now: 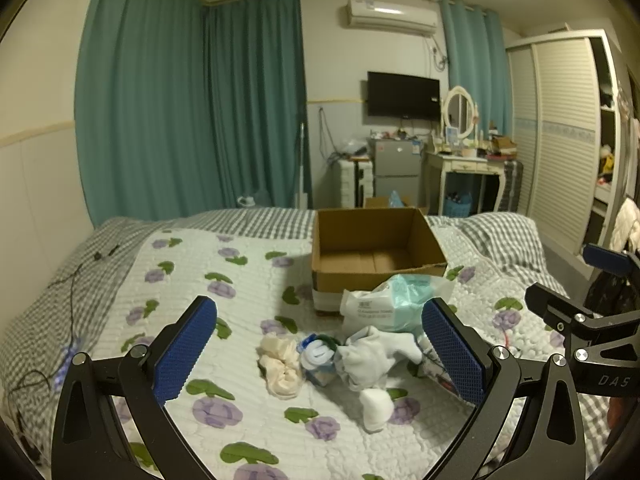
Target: Organize soft objects
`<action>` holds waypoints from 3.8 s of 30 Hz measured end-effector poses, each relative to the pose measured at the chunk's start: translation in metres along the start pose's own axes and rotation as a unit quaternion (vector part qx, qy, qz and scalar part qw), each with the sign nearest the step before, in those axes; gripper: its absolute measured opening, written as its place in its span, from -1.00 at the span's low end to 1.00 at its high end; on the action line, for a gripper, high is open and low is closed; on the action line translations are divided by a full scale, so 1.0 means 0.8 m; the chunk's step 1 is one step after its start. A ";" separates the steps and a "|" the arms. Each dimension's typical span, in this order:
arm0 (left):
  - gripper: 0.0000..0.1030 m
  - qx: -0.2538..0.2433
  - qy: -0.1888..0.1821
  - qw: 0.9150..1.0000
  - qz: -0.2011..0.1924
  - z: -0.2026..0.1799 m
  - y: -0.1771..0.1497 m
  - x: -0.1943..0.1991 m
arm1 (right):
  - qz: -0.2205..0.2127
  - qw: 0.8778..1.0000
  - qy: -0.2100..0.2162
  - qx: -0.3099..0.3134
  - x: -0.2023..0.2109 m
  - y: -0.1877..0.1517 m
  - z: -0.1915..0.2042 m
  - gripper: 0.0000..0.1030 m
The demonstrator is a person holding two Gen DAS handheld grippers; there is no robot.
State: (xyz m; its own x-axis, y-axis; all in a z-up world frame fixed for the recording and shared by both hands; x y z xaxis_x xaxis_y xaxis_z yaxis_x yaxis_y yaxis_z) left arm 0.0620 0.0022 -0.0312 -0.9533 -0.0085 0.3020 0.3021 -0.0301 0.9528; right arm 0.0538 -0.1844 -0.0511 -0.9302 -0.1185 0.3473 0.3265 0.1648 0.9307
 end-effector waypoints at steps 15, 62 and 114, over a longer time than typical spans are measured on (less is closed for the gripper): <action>1.00 -0.001 -0.005 1.000 0.006 0.000 0.002 0.001 | -0.002 1.000 0.002 0.006 0.003 0.007 0.002 1.00; 0.35 -0.026 -0.011 0.965 0.261 -0.063 -0.167 -0.223 | 0.178 0.980 0.085 0.015 -0.171 -0.087 -0.052 0.54; -0.16 -0.057 -0.028 0.989 0.135 -0.060 0.046 -0.376 | 0.107 0.992 0.053 -0.035 -0.380 0.082 -0.041 0.54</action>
State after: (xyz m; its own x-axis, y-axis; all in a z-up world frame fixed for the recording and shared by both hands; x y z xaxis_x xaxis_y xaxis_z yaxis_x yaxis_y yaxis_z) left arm 0.3598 -0.0440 -0.0888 -0.8355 0.0230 0.5491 0.5405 -0.1466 0.8285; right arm 0.3633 -0.1700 -0.0916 -0.8169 -0.1921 0.5439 0.5283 0.1295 0.8391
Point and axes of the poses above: each gripper's, at about its wrist camera, not at the fingertips, and x roughly against the way its jaws point, z to its left, y to its top, the point moved 7 cm from there along -x, roughly the way its jaws point, and after that the axes turned 6 degrees about -z, right-handed, at the moved point
